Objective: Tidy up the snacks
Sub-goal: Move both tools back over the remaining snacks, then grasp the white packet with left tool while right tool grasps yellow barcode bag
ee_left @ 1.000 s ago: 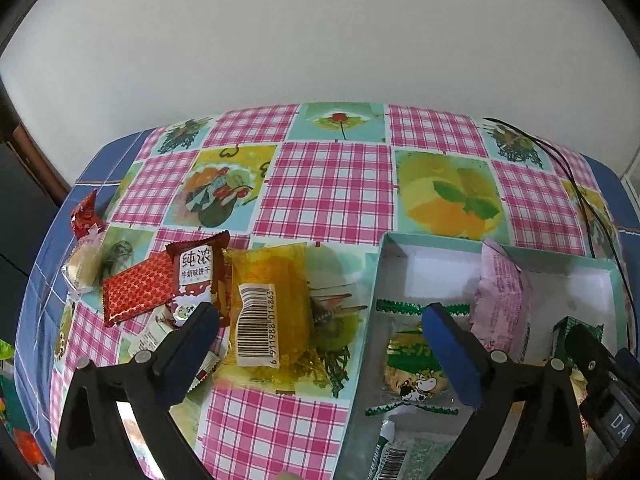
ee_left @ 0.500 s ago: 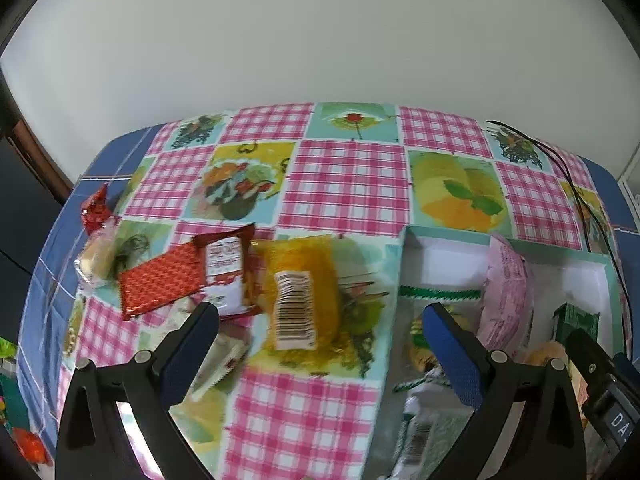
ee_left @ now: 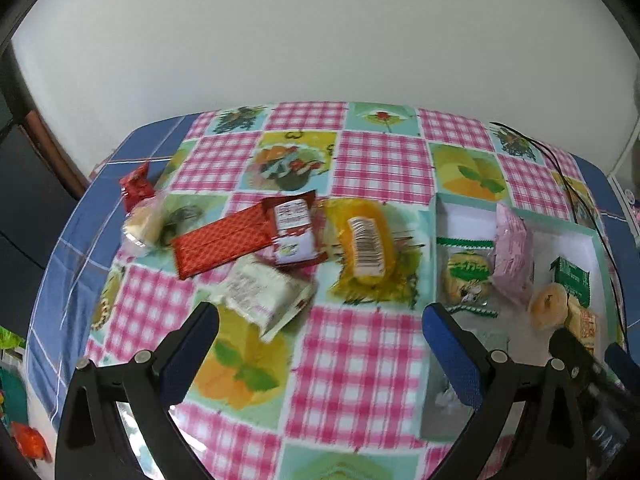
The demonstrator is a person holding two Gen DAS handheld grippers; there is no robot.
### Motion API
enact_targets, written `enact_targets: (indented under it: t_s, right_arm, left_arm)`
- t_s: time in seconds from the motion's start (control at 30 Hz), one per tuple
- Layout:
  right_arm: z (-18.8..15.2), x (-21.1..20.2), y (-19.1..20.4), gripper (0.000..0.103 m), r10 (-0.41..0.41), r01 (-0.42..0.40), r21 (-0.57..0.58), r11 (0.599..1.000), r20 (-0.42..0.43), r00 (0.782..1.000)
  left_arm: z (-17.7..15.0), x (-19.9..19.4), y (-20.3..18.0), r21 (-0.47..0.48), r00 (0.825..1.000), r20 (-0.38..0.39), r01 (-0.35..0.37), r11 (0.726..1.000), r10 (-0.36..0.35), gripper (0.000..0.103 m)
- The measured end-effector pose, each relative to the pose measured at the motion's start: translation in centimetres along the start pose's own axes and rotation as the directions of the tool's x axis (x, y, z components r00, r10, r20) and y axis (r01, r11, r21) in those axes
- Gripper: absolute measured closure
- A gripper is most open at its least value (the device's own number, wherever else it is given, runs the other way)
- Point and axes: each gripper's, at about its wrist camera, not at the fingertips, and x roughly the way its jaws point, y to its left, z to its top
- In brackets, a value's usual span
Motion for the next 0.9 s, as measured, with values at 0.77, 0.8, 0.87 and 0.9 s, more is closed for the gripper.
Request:
enact_targets:
  t_s: [0.77, 0.8, 0.87, 0.9]
  right_arm:
    - [-3.4, 1.1, 5.2, 0.000, 0.075, -0.082, -0.087, 0.993, -0.078, 0.994]
    - [-3.3, 1.4, 5.6, 0.000, 0.082, -0.089, -0.089, 0.992, -0.081, 0.993]
    - [-3.1, 1.8, 6.1, 0.000, 0.095, -0.102, -0.085, 0.991, -0.084, 0.992]
    - [-3.0, 2.0, 6.3, 0.000, 0.101, -0.108, -0.083, 0.991, -0.084, 0.991]
  left_arm:
    - [-2.3, 3.2, 7.6, -0.189, 0.988, -0.152, -0.048, 0.981, 0.019, 0.002]
    - [-2.2, 3.5, 7.9, -0.197, 0.987, -0.159, -0.047, 0.979, 0.015, 0.002]
    - [-2.0, 4.2, 8.3, -0.214, 0.985, -0.170, -0.039, 0.976, 0.002, 0.002]
    - [-1.9, 4.5, 8.5, -0.225, 0.985, -0.174, -0.035, 0.974, -0.005, 0.002]
